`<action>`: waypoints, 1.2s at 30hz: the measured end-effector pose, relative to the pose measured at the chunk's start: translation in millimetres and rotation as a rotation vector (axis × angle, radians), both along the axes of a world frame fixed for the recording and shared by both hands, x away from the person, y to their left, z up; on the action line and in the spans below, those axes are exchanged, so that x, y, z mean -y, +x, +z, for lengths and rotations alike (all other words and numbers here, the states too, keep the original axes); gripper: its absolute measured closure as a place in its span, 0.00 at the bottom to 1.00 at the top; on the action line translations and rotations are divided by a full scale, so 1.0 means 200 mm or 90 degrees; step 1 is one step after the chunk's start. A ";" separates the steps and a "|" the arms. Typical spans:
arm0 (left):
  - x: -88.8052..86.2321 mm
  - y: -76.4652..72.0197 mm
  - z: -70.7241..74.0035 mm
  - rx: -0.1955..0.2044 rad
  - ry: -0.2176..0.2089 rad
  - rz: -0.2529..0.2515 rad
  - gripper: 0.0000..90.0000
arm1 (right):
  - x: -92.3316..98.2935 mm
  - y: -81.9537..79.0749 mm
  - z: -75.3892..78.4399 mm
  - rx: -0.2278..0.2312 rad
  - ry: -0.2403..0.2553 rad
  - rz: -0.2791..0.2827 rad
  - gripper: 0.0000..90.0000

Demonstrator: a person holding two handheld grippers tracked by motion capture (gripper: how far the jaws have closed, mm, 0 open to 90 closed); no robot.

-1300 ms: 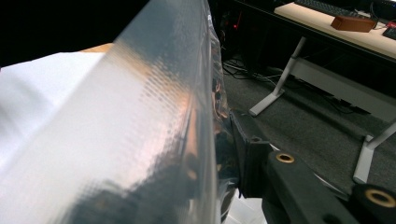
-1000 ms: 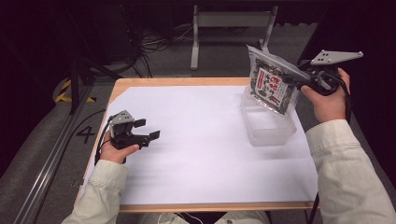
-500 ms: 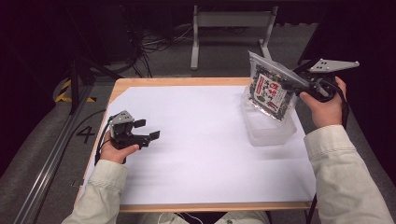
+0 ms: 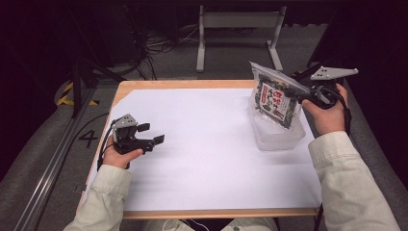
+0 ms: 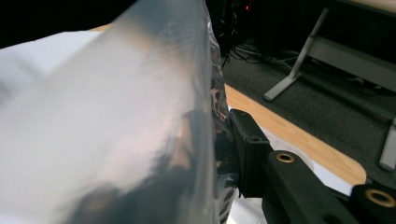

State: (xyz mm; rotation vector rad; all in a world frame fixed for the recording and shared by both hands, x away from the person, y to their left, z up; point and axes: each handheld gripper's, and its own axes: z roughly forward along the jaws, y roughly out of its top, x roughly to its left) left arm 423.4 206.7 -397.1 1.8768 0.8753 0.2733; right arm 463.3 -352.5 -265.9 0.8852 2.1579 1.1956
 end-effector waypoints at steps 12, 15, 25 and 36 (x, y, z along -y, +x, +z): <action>0.00 0.00 -0.01 -0.004 0.002 0.002 0.18 | 0.06 0.01 -0.13 -0.033 0.069 -0.022 0.84; 0.00 0.00 -0.01 -0.008 0.001 0.003 0.18 | 0.08 0.01 -0.16 -0.027 0.087 -0.035 0.84; 0.00 -0.01 -0.01 -0.009 -0.001 0.004 0.18 | 0.11 0.02 -0.17 -0.025 0.104 -0.053 0.84; -0.03 -0.02 -0.03 -0.013 0.002 0.013 0.18 | 0.16 0.08 -0.18 -0.004 0.094 -0.110 0.75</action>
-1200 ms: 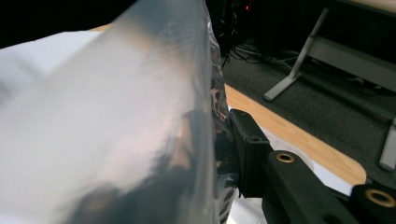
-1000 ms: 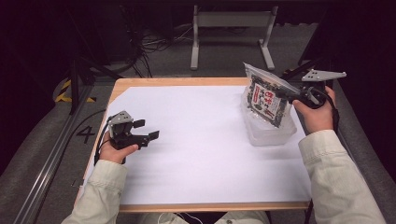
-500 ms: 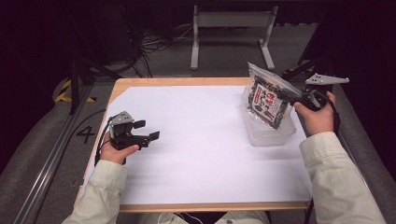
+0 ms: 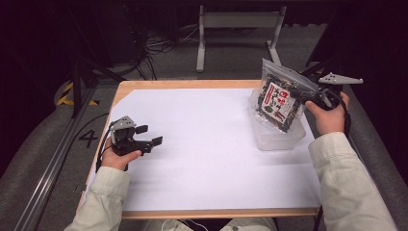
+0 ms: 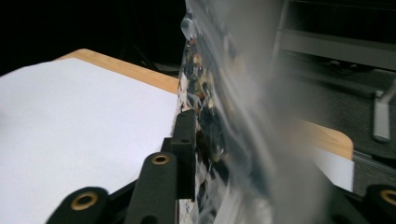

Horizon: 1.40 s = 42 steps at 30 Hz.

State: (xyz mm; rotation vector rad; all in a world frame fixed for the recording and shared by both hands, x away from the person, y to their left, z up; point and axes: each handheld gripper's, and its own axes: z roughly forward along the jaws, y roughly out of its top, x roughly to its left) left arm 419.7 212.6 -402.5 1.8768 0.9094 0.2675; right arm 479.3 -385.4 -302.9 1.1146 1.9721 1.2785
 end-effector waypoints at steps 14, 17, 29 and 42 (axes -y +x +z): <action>-0.03 -0.03 -0.01 -0.009 -0.003 0.010 0.18 | 0.04 0.03 -0.04 -0.001 0.000 -0.041 0.50; -0.03 -0.03 -0.01 -0.011 -0.002 0.010 0.18 | 0.03 0.03 -0.04 0.001 -0.005 -0.041 0.45; -0.02 -0.03 -0.01 -0.010 0.004 0.002 0.18 | 0.03 -0.05 -0.01 0.025 0.016 -0.024 0.32; -0.01 -0.16 0.01 0.007 0.015 -0.009 0.18 | 0.05 -0.29 -0.01 0.069 -0.008 -0.014 0.30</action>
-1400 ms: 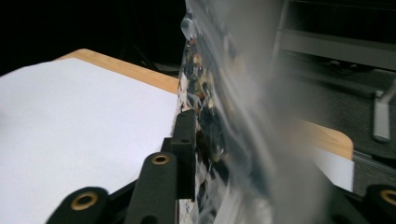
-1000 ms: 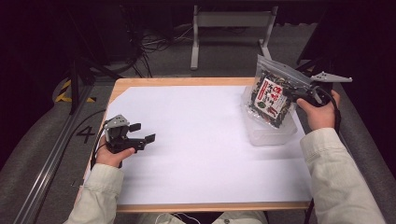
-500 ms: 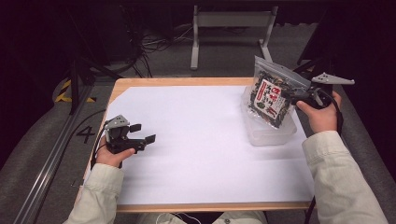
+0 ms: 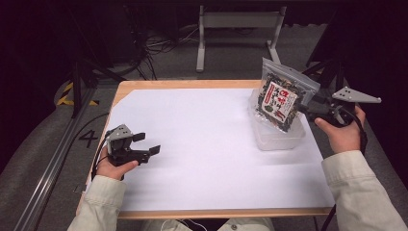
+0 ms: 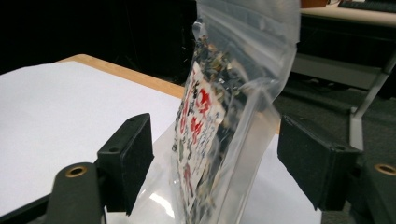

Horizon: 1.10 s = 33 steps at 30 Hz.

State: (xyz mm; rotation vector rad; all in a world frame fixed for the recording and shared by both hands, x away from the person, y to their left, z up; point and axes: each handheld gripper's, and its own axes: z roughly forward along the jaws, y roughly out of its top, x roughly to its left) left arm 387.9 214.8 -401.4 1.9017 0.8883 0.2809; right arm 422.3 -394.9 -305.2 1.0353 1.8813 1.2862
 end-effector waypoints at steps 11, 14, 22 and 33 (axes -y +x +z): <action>0.00 -0.07 0.00 0.010 0.002 -0.015 0.18 | -0.07 -0.26 0.00 0.038 0.027 0.035 0.29; 0.01 -0.08 -0.01 0.010 0.003 -0.020 0.18 | -0.13 -0.32 -0.03 0.035 0.033 0.072 0.29; 0.00 -0.11 -0.02 0.024 -0.013 -0.028 0.18 | -0.24 -0.36 -0.15 0.013 0.048 0.146 0.29; 0.00 -0.14 -0.04 0.038 -0.036 -0.035 0.17 | -0.41 -0.37 -0.45 -0.019 0.041 0.219 0.29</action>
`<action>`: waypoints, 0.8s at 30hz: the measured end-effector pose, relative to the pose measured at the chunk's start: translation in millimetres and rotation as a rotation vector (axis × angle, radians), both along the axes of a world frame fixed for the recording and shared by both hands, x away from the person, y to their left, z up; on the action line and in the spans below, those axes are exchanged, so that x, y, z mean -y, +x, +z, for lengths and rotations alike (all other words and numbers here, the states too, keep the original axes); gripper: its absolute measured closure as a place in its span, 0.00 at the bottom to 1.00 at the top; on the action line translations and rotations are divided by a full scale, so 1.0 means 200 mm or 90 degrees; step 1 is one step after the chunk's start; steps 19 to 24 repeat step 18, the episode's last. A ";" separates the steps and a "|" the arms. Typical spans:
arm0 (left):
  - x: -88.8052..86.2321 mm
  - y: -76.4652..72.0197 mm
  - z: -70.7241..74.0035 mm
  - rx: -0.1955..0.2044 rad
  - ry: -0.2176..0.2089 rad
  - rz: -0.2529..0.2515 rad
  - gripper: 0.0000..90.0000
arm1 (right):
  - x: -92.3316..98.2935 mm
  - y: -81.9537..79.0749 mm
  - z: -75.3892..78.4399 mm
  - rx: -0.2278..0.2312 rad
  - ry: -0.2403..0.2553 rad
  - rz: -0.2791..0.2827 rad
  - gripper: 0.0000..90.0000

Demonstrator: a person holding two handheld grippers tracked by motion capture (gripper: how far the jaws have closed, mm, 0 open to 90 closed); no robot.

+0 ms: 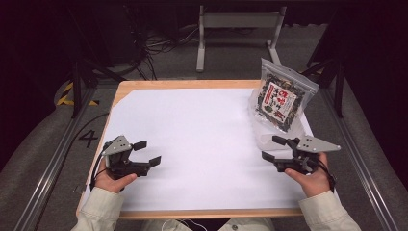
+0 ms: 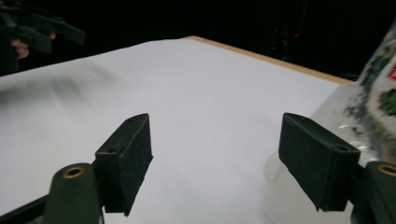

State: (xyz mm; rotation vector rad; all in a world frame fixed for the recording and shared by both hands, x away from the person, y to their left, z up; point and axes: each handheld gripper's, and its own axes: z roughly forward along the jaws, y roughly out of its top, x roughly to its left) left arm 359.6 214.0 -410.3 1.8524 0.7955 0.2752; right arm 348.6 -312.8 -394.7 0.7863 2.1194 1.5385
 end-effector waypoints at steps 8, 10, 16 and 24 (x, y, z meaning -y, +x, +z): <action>0.01 0.00 -0.03 0.008 0.002 -0.005 0.17 | -0.08 0.02 -0.19 -0.037 -0.020 0.015 0.30; 0.01 0.00 -0.03 0.006 0.005 -0.004 0.18 | -0.08 0.03 -0.19 -0.038 -0.021 0.015 0.30; 0.00 0.01 -0.05 -0.009 0.020 0.012 0.17 | -0.06 0.04 -0.21 -0.049 -0.031 0.006 0.29; 0.00 0.01 -0.05 -0.006 0.024 0.019 0.16 | -0.06 0.05 -0.21 -0.050 -0.035 0.007 0.29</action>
